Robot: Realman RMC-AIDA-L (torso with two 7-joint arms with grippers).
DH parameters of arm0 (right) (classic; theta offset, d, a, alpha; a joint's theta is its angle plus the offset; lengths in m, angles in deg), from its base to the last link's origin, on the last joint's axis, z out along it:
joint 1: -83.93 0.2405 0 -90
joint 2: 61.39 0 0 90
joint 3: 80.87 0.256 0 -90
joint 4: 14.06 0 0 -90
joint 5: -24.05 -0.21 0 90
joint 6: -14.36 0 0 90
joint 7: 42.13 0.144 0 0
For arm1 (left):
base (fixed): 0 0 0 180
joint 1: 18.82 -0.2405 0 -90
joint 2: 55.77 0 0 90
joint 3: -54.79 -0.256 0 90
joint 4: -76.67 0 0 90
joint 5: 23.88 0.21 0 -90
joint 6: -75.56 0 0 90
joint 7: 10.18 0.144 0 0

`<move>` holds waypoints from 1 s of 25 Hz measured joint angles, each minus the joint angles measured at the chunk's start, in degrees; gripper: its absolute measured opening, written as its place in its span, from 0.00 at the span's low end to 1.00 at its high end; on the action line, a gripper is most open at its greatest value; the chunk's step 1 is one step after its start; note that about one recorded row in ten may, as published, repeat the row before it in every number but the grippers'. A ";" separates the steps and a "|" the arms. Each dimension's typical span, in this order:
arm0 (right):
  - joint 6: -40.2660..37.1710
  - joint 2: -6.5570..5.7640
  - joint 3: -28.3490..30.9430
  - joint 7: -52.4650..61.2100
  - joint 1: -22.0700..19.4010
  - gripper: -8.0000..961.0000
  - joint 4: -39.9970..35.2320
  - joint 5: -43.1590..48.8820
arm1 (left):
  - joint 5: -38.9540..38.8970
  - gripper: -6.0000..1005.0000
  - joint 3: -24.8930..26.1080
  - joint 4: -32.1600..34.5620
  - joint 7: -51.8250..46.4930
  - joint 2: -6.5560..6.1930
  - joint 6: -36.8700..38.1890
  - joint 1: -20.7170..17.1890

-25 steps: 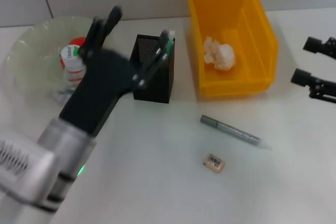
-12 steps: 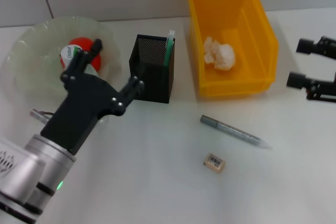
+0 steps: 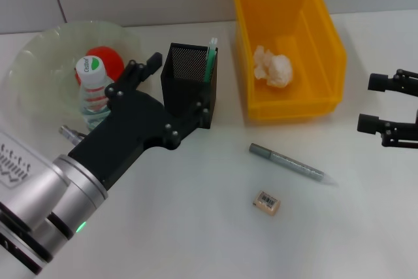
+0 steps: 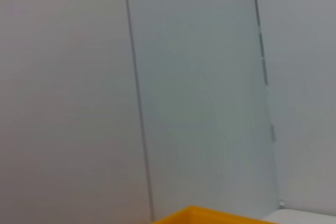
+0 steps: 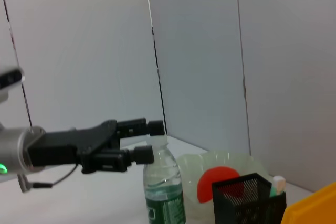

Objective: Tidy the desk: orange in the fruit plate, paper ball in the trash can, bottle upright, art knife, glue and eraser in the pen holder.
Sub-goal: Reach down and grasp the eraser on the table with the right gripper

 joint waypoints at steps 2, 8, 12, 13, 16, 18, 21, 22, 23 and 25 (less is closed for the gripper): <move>0.01 -0.01 -0.01 -0.29 -0.07 0.79 0.05 0.25 | -0.40 0.83 0.09 3.67 0.01 -1.31 3.37 -0.22; 0.08 0.03 -0.26 -1.88 -0.42 0.79 0.28 2.18 | -0.03 0.83 1.39 5.02 0.14 -0.89 6.04 -0.91; 0.75 0.03 -0.40 -2.94 -0.50 0.78 0.52 3.61 | 0.56 0.83 1.42 3.71 0.20 -0.25 5.31 -1.00; 0.84 0.03 -0.44 -2.93 -0.50 0.78 0.39 4.09 | 1.25 0.83 1.14 3.12 0.21 0.05 4.65 -1.06; 0.84 0.00 -0.47 -1.99 -0.28 0.78 -1.12 5.00 | 6.27 0.83 0.36 0.18 0.22 1.38 1.84 -2.17; 0.69 -0.03 -0.46 -0.40 -0.12 0.78 -3.45 5.09 | 9.77 0.83 -0.33 -2.06 0.23 1.92 0.47 -2.95; 0.61 -0.10 -0.46 3.34 0.45 0.78 -7.27 5.09 | 13.43 0.83 -1.84 -5.04 0.25 2.34 -0.72 -3.38; 0.43 -0.20 -0.52 4.67 0.77 0.78 -8.17 5.09 | 14.14 0.83 -2.20 -5.60 0.25 2.36 -0.91 -3.44; 0.11 -0.39 -0.83 6.29 1.19 0.78 -9.15 5.15 | 14.79 0.83 -2.69 -6.15 0.25 2.33 -1.09 -3.65; -0.77 -0.90 -2.20 10.65 2.09 0.78 -11.09 5.94 | 15.42 0.83 -3.10 -6.80 0.25 2.21 -1.57 -4.02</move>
